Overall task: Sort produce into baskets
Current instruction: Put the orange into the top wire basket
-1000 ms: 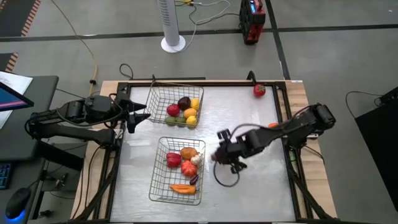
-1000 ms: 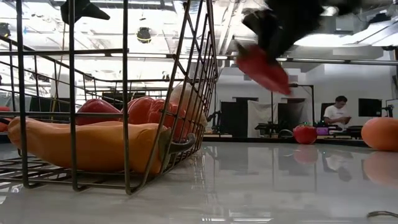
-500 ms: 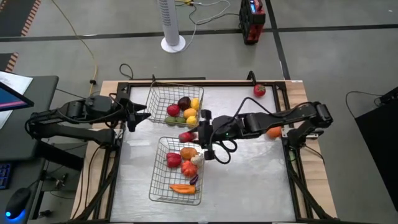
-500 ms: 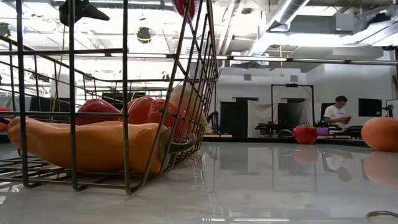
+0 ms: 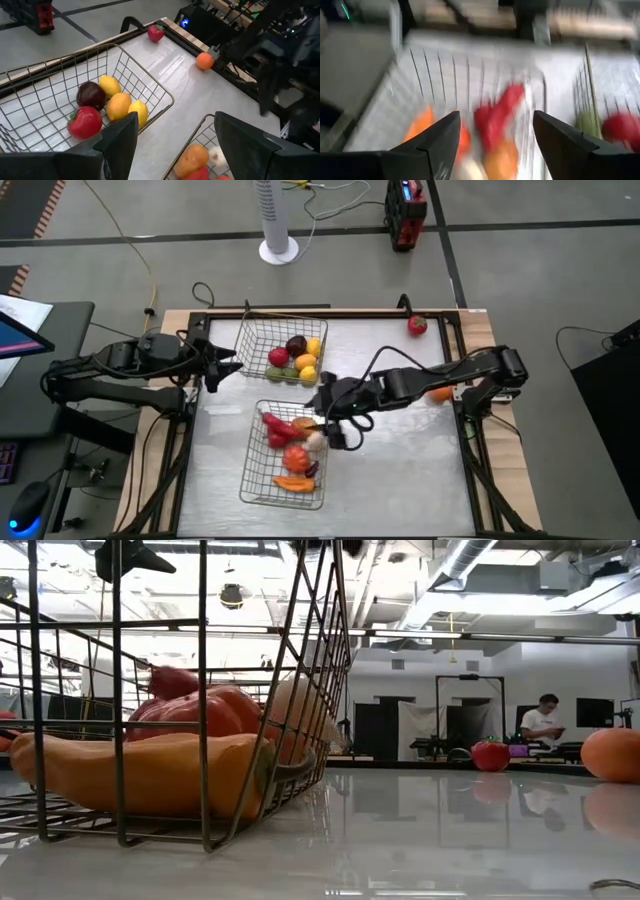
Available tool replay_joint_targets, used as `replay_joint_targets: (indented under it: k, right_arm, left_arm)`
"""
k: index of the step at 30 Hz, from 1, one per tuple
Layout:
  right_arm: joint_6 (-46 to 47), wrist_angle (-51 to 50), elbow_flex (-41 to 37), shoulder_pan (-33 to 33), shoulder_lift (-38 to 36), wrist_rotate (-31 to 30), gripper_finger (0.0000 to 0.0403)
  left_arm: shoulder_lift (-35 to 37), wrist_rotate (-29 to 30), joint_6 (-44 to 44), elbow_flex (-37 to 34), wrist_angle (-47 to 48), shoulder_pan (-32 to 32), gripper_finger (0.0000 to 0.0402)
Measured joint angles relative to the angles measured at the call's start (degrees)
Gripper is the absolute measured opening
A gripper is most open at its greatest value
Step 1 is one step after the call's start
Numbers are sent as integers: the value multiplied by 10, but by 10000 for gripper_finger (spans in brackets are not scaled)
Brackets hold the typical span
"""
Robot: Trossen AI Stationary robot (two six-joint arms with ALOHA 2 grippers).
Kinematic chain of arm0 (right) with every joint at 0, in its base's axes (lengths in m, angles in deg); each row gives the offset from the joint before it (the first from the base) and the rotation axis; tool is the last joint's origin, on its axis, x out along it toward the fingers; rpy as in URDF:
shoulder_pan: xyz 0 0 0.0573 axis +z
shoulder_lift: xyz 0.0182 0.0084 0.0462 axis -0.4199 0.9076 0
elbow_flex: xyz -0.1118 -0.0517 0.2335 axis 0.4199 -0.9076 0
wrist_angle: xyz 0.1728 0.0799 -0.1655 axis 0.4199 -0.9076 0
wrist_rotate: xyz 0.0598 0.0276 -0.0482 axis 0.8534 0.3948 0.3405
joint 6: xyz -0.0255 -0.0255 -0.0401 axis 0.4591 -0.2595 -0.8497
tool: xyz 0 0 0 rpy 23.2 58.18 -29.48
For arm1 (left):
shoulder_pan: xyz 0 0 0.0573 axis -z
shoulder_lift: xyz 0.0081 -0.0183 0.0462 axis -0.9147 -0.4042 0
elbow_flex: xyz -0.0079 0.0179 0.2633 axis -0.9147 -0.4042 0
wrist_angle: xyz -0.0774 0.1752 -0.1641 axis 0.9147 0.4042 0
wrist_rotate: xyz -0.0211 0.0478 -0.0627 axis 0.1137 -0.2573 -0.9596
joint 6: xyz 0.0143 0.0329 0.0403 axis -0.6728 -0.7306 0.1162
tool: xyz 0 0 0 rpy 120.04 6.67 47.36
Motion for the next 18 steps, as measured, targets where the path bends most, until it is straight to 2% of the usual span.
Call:
replay_joint_targets:
  k: [7,12,18]
  right_arm:
    - [23,-281,-7,-23,-60,-15,283]
    - [48,-435,-47,-38,-81,-29,283]
    - [184,-586,-113,-71,-91,-61,283]
  left_arm:
    - [3,-14,-10,0,5,0,249]
    - [3,-14,-22,0,5,0,249]
    - [4,-14,-25,0,5,0,249]
